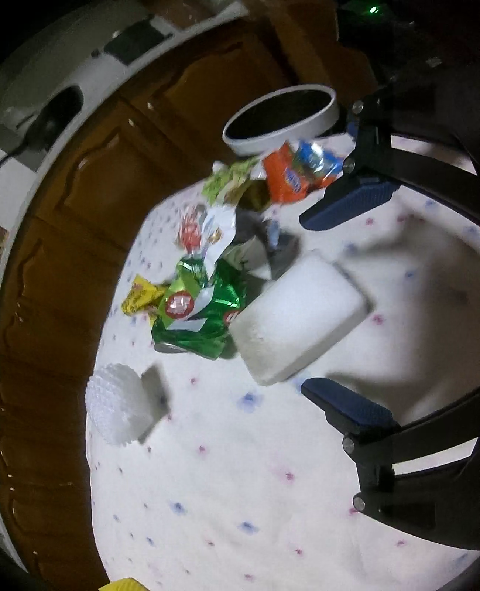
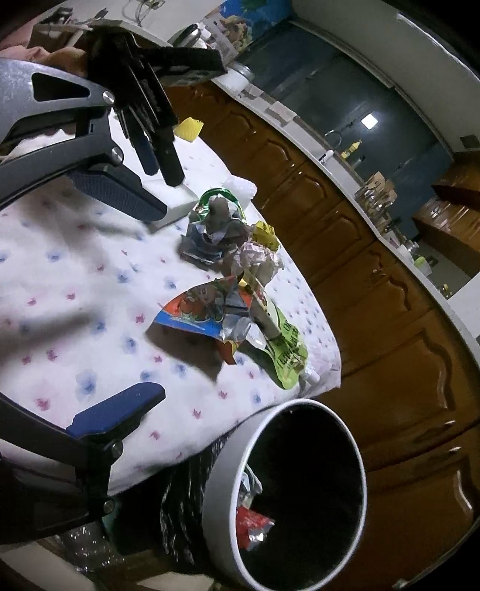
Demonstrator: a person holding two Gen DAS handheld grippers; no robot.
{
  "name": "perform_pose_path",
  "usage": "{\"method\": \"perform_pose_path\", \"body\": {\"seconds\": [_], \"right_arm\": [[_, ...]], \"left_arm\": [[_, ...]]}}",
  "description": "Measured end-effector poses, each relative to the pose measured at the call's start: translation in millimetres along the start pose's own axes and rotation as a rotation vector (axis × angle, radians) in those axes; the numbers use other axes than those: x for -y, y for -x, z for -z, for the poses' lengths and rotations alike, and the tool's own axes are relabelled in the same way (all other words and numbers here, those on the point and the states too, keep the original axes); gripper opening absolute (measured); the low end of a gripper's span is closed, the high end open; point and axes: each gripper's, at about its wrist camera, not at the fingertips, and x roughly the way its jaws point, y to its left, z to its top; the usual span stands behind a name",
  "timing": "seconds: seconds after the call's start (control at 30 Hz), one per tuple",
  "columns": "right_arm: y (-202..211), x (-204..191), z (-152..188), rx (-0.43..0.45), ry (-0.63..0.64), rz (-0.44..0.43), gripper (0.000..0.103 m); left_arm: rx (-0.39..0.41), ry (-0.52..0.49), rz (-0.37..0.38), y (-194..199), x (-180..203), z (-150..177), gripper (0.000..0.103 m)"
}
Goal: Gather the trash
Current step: 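Grasp the white foam block with the left tool while the right tool grasps the Ovaltine wrapper, then carry the foam block and wrapper over the bin and release both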
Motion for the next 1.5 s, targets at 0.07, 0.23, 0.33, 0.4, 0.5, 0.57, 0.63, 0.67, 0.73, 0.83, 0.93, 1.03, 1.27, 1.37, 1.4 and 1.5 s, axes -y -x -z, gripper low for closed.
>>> {"method": "perform_pose_path", "body": {"seconds": [0.07,0.23,0.33,0.4,0.5,0.57,0.63,0.67,0.73,0.83,0.93,1.03,1.27,1.37,1.4,1.5], "right_arm": [[-8,2,-2,-0.012,-0.007,0.006,0.082],[-31,10,-9,-0.061,-0.044,0.037,0.053],[-39,13,-12,-0.071,-0.047,0.041,0.031],[-41,13,-12,-0.078,-0.041,0.040,0.007],[-36,11,-11,-0.063,-0.028,0.032,0.002],[-30,7,-10,-0.049,-0.009,0.029,0.001],[-22,4,-7,-0.036,0.006,0.023,0.001],[-19,3,-7,-0.032,0.009,0.020,0.001],[-12,0,-5,-0.025,0.018,0.018,0.001],[1,-1,-2,-0.010,0.025,0.021,0.001],[11,1,-2,0.004,0.020,0.025,0.001],[22,3,-3,0.022,0.019,0.034,0.001],[46,15,-6,0.064,0.011,0.071,0.001],[55,23,-9,0.081,-0.001,0.086,0.001],[58,26,-10,0.088,-0.005,0.092,0.001],[65,32,-13,0.105,-0.011,0.110,0.001]], "left_arm": [[-0.007,0.007,-0.012,-9,2,-3,0.084],[0.004,-0.026,-0.064,-19,3,-3,0.073],[0.011,-0.066,-0.058,-19,1,1,0.068],[0.019,-0.090,-0.045,-15,0,3,0.065],[0.038,-0.117,-0.009,-3,-4,8,0.062],[0.039,-0.128,-0.004,5,-7,11,0.062],[0.034,-0.135,0.005,10,-8,14,0.061],[0.033,-0.141,0.012,13,-8,16,0.061],[0.035,-0.154,0.026,19,-5,19,0.061],[0.044,-0.191,0.056,30,7,23,0.061],[0.054,-0.230,0.091,38,22,25,0.061],[0.057,-0.266,0.126,40,40,26,0.061],[0.046,-0.325,0.172,36,75,28,0.061],[0.045,-0.353,0.183,34,89,28,0.061],[0.044,-0.359,0.186,34,93,28,0.061],[0.048,-0.390,0.192,31,109,25,0.061]]}}
